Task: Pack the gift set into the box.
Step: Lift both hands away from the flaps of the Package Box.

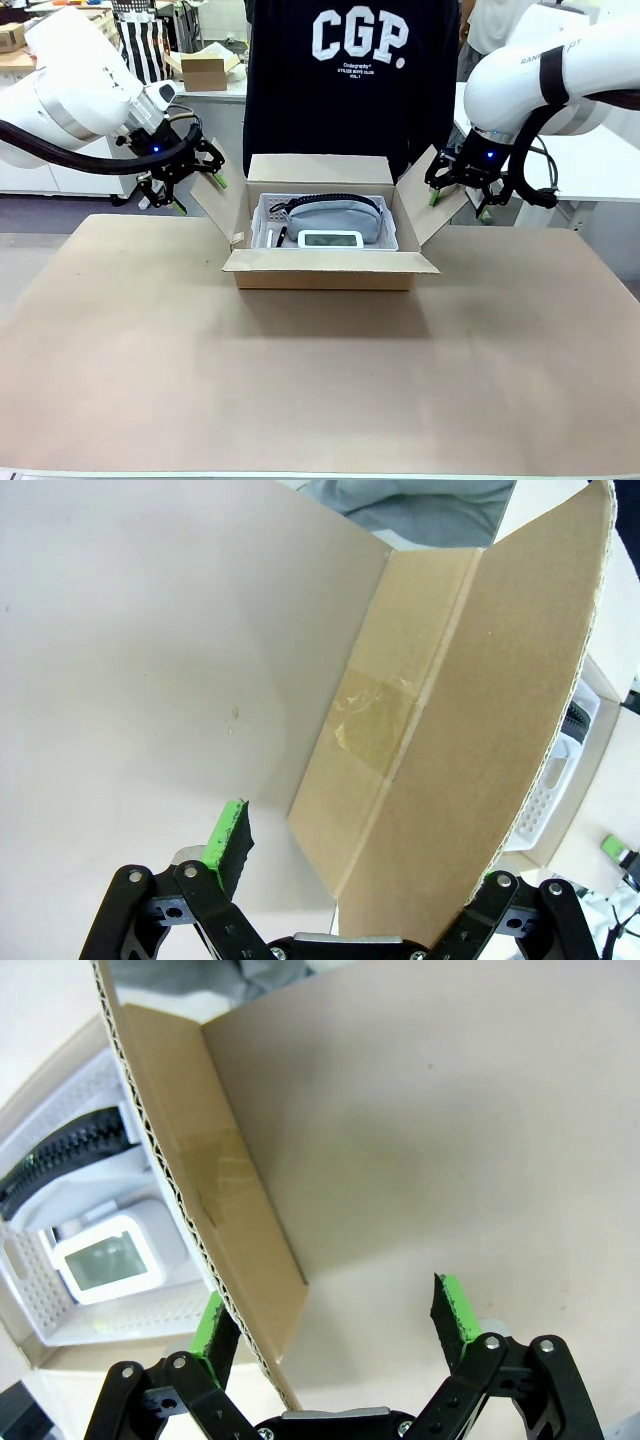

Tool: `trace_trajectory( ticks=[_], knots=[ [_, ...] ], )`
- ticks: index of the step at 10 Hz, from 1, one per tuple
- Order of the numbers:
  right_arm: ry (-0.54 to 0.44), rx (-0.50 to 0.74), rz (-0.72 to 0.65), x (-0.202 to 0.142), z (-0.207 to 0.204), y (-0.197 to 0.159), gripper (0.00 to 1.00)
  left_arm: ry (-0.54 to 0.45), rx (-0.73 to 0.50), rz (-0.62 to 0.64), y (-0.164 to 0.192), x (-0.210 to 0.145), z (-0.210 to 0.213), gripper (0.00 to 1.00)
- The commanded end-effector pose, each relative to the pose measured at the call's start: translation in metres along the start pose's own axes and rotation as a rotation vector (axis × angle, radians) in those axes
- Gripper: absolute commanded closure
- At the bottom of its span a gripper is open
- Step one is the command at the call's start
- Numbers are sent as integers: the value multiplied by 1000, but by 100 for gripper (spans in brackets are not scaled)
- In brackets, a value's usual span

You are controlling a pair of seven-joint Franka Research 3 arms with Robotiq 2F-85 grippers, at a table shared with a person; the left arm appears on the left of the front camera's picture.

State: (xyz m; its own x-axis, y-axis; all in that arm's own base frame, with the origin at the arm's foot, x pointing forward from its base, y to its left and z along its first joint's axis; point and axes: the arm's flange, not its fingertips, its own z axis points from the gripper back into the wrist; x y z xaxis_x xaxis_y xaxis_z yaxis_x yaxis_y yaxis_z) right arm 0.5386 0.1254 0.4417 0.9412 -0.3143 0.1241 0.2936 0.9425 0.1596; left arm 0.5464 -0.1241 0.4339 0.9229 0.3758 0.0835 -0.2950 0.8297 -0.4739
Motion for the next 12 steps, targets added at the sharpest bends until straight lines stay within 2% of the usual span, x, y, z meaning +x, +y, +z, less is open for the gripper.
trace_trajectory(
  ticks=[1, 2, 3, 4, 5, 6, 7, 8, 9, 10, 11, 12],
  knots=[
    [57, 37, -36, 4, -1, 10, 0, 0, 0, 0, 0, 0, 0, 0],
    [70, 188, -69, 0, 36, 10, 0, 15, -214, -11, -10, -3, 46, 0],
    [151, 382, -131, -11, 90, -5, 0, 32, -416, -46, -12, -14, 95, 0],
    [293, 584, -96, -25, 133, -32, 0, 131, -645, -111, -5, -28, 128, 0],
    [320, 683, -94, -40, 157, -65, 0, 231, -815, -130, 11, -38, 146, 0],
    [383, 734, -75, -51, 160, -93, 0, 285, -941, -108, 34, -42, 152, 0],
    [459, 772, -118, -60, 156, -121, 0, 307, -1020, -98, 61, -45, 154, 0],
    [442, 860, -181, -67, 147, -151, 0, 246, -1049, -62, 94, -44, 152, 0],
    [433, 958, -292, -70, 133, -183, 0, 229, -1016, -4, 133, -34, 145, 0],
    [429, 988, -384, -69, 120, -201, 0, 275, -950, 14, 158, -20, 131, 0],
    [351, 908, -537, -63, 106, -202, 0, 290, -725, 109, 165, -4, 106, 0],
    [465, 918, -298, -73, 134, -201, 0, 235, -1043, 10, 147, -44, 146, 0]
  ],
)
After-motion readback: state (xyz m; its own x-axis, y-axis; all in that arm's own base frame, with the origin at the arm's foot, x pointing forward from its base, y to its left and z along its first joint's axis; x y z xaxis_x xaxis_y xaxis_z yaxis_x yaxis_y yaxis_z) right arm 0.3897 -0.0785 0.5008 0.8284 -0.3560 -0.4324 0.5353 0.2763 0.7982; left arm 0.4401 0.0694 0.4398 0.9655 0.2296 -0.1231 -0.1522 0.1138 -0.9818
